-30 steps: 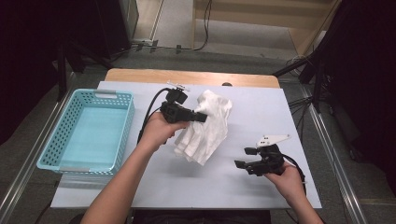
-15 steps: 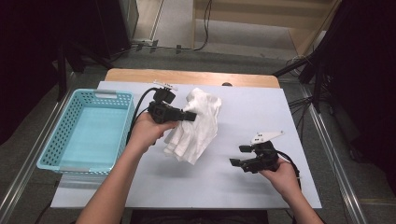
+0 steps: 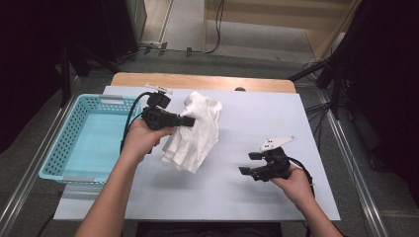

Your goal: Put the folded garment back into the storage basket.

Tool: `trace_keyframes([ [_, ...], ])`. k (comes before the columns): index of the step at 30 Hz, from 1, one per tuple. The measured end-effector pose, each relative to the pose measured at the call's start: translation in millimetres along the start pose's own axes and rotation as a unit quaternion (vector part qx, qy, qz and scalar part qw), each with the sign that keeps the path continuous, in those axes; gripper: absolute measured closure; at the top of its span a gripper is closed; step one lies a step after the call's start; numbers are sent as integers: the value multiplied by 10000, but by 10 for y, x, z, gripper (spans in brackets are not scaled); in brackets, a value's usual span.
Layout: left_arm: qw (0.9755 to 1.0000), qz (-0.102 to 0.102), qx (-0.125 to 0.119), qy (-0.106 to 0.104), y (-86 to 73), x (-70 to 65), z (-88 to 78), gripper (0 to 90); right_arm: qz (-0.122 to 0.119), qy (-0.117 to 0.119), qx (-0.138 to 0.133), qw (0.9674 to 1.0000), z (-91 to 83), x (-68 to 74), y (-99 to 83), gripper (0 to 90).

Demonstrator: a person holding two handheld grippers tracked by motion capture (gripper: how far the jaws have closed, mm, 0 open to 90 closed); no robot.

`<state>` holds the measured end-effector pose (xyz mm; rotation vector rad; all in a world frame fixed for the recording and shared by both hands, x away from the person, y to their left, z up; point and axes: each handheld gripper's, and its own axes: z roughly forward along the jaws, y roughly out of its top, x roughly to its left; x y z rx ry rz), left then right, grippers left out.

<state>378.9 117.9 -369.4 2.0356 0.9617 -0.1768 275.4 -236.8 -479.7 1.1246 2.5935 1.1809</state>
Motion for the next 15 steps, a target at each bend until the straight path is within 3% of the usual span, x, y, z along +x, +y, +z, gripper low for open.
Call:
trace_keyframes([
  [15, 9994, -254, -184, 124, -42, 189, -374, 718, -53, 17, 9, 10000, 15, 3, 17, 261],
])
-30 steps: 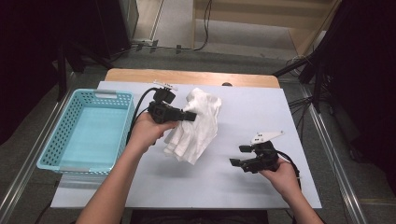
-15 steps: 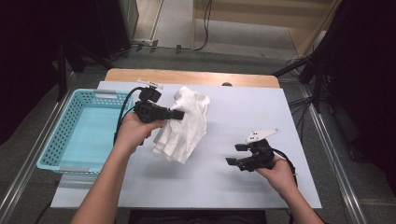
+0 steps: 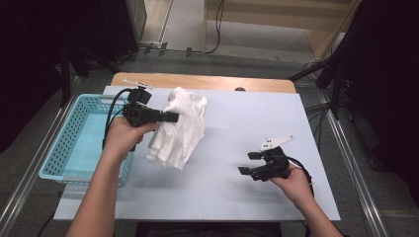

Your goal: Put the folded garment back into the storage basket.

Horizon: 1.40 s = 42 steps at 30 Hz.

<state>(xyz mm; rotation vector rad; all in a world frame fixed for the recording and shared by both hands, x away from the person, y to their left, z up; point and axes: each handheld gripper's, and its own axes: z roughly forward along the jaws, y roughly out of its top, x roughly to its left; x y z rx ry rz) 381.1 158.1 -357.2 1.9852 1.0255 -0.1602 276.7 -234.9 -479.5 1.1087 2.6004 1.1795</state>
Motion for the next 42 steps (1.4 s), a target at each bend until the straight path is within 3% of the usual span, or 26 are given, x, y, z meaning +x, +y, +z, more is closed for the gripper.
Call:
trace_keyframes([
  [11, 9999, -99, -103, 33, -22, 46, -175, 718, 26, -32, -27, 10000, -10, -30, -3, 261],
  [15, 9997, -133, -116, 164, -30, 86, -320, 718, -30, -65, -24, 10000, -13, -16, -3, 261],
  [21, 9994, -257, -163, 179, -30, 144, -490, 718, 15, -62, -1, 10000, -7, -13, 0, 260],
  [29, 9988, -317, -144, 335, -3, 164, -731, 717, -16, -66, -21, 10000, -2, -8, 2, 259],
  [42, 9980, -403, -241, 416, 24, 236, -1068, 717, -24, -59, -17, 10000, -1, -11, 2, 259],
])
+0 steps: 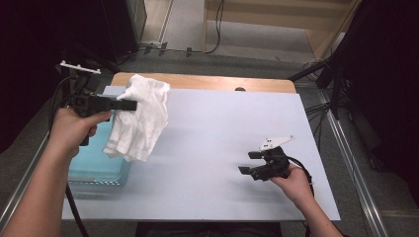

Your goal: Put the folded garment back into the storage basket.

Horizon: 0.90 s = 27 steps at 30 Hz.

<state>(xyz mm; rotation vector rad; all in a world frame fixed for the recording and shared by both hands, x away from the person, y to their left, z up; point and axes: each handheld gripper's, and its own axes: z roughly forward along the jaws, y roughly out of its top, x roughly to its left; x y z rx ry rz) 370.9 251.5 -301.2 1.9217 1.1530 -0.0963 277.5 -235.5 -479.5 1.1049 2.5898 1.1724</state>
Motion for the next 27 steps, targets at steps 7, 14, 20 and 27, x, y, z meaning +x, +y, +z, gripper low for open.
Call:
trace_keyframes([
  [7, 10000, -11, -35, 90, 8, 54, -173, 717, 30, -5, 6, 10000, -2, -8, 0, 259],
  [14, 9998, -56, -31, 207, -10, 164, -330, 718, 56, -26, 21, 10000, -10, -2, 0, 259],
  [20, 9995, -118, -104, 277, -83, 262, -532, 718, -5, -36, 32, 10000, -5, -2, 4, 259],
  [27, 9992, -103, -122, 358, -179, 299, -666, 717, -17, -38, 47, 10000, -1, 13, 8, 259],
])
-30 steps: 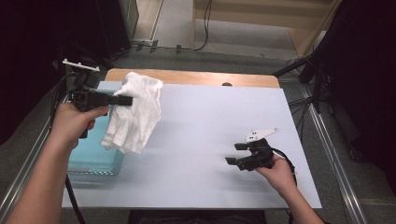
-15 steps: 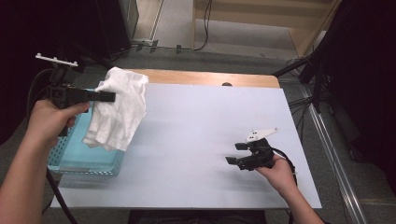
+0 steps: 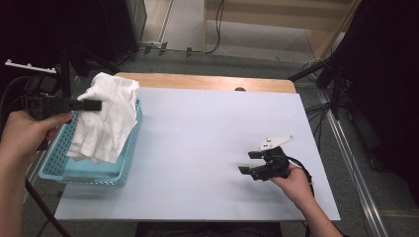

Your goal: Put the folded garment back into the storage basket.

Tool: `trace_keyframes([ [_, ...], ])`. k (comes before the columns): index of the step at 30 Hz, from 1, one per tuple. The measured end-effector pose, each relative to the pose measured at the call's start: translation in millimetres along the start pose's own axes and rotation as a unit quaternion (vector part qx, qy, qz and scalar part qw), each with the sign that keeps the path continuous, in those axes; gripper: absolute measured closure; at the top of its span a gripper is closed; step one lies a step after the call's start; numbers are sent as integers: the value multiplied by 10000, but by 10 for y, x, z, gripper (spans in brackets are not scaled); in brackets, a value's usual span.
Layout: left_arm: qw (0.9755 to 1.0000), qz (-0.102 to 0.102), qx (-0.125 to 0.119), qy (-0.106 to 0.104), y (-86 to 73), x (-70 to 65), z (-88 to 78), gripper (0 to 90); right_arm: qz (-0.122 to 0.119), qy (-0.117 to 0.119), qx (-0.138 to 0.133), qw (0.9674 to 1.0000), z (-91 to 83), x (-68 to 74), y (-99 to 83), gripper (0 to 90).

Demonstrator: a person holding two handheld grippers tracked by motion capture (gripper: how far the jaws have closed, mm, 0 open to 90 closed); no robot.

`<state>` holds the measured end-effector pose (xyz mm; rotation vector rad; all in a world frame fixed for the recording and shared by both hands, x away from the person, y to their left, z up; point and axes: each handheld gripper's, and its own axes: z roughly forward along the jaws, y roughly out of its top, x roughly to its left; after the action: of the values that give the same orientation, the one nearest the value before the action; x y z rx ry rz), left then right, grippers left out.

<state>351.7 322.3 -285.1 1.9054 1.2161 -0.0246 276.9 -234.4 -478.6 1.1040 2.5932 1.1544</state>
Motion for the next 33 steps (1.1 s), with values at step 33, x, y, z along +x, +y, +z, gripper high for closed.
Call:
trace_keyframes([
  [33, 9988, -340, 100, 326, -464, 516, 335, 716, -47, -3, 39, 10000, 10, 11, -1, 259],
])
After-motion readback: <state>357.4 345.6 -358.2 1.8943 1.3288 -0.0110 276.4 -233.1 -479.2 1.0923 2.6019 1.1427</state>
